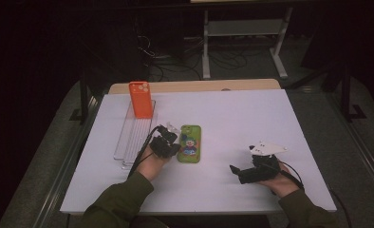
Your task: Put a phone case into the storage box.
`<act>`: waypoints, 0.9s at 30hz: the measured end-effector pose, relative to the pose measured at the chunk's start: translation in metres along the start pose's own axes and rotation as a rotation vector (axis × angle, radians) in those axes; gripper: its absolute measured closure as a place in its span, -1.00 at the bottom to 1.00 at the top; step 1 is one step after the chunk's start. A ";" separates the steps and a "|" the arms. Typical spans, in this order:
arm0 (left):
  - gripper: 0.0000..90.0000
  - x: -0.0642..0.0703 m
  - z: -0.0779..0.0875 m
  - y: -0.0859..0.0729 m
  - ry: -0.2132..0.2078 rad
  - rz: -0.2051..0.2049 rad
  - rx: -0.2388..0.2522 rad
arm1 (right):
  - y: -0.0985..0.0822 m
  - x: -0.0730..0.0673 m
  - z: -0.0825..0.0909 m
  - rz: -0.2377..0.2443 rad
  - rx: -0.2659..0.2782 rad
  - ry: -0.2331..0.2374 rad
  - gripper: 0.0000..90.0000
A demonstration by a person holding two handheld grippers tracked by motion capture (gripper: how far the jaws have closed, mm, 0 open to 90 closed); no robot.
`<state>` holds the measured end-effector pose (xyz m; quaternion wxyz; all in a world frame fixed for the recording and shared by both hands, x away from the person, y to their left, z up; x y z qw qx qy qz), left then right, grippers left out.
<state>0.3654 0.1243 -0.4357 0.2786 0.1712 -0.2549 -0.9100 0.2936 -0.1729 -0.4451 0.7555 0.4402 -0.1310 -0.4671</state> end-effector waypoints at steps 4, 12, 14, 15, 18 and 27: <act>1.00 0.003 -0.003 -0.001 -0.002 0.006 -0.021 | -0.001 0.000 0.001 -0.006 -0.001 -0.001 -1.00; 1.00 0.004 -0.004 -0.001 -0.049 0.027 -0.001 | -0.001 0.001 0.000 0.001 -0.003 -0.002 -1.00; 1.00 0.007 -0.006 0.000 -0.066 0.039 0.016 | -0.001 0.001 0.000 -0.001 -0.004 -0.002 -1.00; 1.00 0.009 -0.006 0.001 -0.078 0.029 0.020 | -0.001 0.001 0.000 -0.003 -0.005 -0.002 -1.00; 1.00 0.016 -0.009 0.006 -0.109 0.026 0.042 | -0.001 0.000 0.000 -0.006 -0.004 -0.001 -1.00; 1.00 0.031 -0.021 0.023 -0.155 -0.019 0.065 | -0.001 0.001 0.000 0.002 -0.006 -0.003 -1.00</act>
Point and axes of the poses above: each handheld gripper's, and its own axes: z roughly backward along the jaws, y roughly out of its top, x roughly to its right, the point moved 2 cm from there along -z, roughly forward along the jaws, and after that the axes turned 13 degrees about -z, right-handed, at the moved point
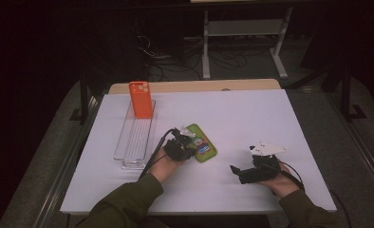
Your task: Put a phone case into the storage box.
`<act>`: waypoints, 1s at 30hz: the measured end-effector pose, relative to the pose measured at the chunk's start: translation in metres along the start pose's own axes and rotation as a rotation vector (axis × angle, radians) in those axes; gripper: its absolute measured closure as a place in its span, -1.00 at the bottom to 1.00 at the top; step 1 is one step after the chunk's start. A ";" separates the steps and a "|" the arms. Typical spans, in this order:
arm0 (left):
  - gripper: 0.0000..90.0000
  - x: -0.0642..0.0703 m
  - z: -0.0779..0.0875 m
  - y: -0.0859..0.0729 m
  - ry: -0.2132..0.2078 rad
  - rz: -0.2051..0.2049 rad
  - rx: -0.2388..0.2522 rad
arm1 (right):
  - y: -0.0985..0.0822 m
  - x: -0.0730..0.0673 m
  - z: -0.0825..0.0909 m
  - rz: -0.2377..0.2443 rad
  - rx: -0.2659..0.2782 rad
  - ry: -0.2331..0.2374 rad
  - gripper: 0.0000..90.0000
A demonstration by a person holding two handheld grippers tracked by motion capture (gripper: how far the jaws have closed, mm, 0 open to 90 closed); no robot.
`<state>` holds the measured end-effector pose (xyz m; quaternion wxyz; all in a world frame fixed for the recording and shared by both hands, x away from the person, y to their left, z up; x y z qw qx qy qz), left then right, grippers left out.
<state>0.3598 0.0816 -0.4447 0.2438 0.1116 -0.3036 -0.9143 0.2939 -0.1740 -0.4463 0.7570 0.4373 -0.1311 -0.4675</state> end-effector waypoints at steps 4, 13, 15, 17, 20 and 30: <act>1.00 0.001 -0.003 0.003 -0.014 -0.014 0.011 | 0.000 -0.001 0.000 -0.005 0.000 0.002 -1.00; 0.48 -0.001 0.024 -0.002 -0.092 -0.084 0.149 | 0.000 0.000 0.001 -0.012 -0.002 -0.001 -1.00; 0.27 0.000 0.030 -0.006 -0.133 -0.080 0.191 | -0.001 0.000 0.001 -0.010 -0.003 -0.002 -1.00; 0.10 0.002 0.036 -0.011 -0.158 -0.098 0.210 | -0.001 0.000 0.001 -0.007 -0.007 -0.003 -1.00; -0.11 0.005 0.042 -0.019 -0.181 -0.132 0.229 | -0.001 0.000 0.000 -0.008 -0.009 -0.003 -1.00; -0.66 0.010 0.050 -0.040 -0.183 -0.151 0.271 | 0.002 0.001 0.001 -0.019 -0.022 0.002 -1.00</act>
Point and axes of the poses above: each handheld gripper's, and its own axes: z roughly backward along the jaws, y roughly out of its top, x roughly to its right, the point moved 2 cm from there along -z, roughly forward along the jaws, and after that the axes turned 13 degrees about -z, right-handed, at the moved point
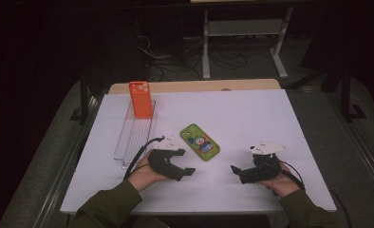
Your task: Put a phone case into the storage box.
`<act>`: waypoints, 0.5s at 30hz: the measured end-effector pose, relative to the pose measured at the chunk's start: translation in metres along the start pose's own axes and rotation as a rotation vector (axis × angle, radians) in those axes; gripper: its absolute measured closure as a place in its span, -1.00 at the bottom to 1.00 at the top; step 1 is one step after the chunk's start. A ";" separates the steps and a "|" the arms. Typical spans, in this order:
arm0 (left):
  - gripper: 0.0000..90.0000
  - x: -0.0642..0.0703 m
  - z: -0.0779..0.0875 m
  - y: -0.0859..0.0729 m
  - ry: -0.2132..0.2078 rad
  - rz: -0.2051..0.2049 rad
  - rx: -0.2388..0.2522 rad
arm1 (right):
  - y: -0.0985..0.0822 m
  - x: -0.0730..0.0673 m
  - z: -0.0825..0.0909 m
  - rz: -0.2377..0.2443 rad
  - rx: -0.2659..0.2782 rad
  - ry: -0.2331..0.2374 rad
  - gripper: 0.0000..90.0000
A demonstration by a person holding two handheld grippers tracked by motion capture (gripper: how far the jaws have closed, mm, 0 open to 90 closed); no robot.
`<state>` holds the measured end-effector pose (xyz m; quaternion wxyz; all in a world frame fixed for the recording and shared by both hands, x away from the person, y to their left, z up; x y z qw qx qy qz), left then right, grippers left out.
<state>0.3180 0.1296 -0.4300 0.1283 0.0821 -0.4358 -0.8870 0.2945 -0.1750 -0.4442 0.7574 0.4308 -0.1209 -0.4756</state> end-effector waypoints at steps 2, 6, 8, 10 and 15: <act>-0.73 0.001 -0.001 -0.004 0.004 0.021 0.008 | 0.001 0.000 0.001 0.002 0.011 0.005 -1.00; -0.91 0.003 -0.003 -0.005 0.032 -0.011 -0.003 | 0.005 -0.003 0.000 -0.011 0.002 0.007 -1.00; -0.94 0.004 -0.002 -0.003 0.034 -0.017 0.003 | 0.009 -0.005 -0.001 -0.013 -0.005 0.013 -1.00; -0.98 0.003 -0.003 -0.003 0.030 -0.031 -0.007 | 0.013 -0.006 -0.002 -0.018 -0.020 0.026 -1.00; -1.00 0.004 -0.005 -0.003 0.022 -0.017 -0.010 | 0.023 -0.009 -0.007 -0.038 -0.061 0.021 -1.00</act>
Point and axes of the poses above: each handheld gripper's, and its own axes: z roughly backward along the jaws, y roughly out of its top, x roughly to its right, the point moved 2 cm from there along -z, roughly forward along the jaws, and after that the axes turned 13 degrees about -z, right-handed, at the moved point
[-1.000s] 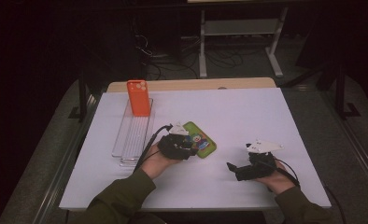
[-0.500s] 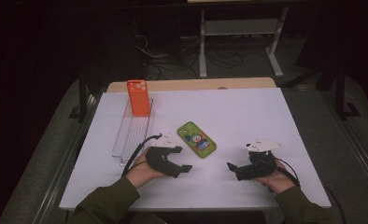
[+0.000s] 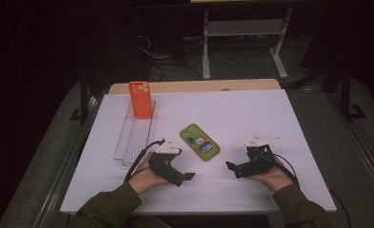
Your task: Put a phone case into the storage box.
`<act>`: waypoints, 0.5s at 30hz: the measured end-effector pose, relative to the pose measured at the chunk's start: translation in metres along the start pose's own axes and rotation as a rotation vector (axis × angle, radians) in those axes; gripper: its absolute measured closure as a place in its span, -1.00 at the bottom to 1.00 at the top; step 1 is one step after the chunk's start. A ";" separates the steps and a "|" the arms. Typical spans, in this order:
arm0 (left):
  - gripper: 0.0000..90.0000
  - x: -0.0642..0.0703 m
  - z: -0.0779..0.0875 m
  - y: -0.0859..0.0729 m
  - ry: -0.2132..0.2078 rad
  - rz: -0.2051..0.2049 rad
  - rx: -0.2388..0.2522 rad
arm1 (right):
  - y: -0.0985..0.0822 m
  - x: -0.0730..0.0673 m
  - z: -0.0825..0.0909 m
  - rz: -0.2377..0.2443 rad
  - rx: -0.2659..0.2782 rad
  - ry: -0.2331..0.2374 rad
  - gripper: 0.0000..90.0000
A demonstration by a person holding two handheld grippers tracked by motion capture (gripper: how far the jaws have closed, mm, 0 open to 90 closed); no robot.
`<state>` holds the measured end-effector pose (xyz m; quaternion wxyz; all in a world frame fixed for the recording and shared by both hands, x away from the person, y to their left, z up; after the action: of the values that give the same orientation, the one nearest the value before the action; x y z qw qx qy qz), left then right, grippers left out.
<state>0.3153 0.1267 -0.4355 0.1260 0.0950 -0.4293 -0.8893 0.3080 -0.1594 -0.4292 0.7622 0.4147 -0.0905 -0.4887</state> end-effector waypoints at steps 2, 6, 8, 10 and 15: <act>-1.00 -0.001 0.000 0.001 0.002 -0.004 0.005 | 0.006 -0.001 -0.001 -0.024 -0.005 0.018 -1.00; -1.00 -0.001 0.000 0.000 0.009 -0.012 0.001 | 0.018 -0.004 -0.006 -0.018 -0.021 0.024 -1.00; -1.00 -0.003 0.001 0.000 0.013 -0.015 0.004 | 0.024 -0.007 -0.010 -0.015 -0.036 0.018 -1.00; -1.00 -0.003 0.001 0.000 0.014 -0.015 0.003 | 0.030 -0.009 -0.015 0.003 -0.051 0.018 -1.00; -1.00 -0.003 0.002 0.000 0.019 -0.017 0.006 | 0.040 -0.015 -0.027 0.019 -0.102 0.014 -1.00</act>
<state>0.3181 0.1288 -0.4339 0.1221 0.1074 -0.4297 -0.8882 0.3419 -0.1252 -0.4130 0.7875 0.3779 -0.0642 -0.4825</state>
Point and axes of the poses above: each handheld gripper's, and its own axes: z roughly backward along the jaws, y roughly out of its top, x roughly to its right, the point moved 2 cm from there along -z, roughly forward along the jaws, and after that the axes turned 13 degrees about -z, right-handed, at the moved point
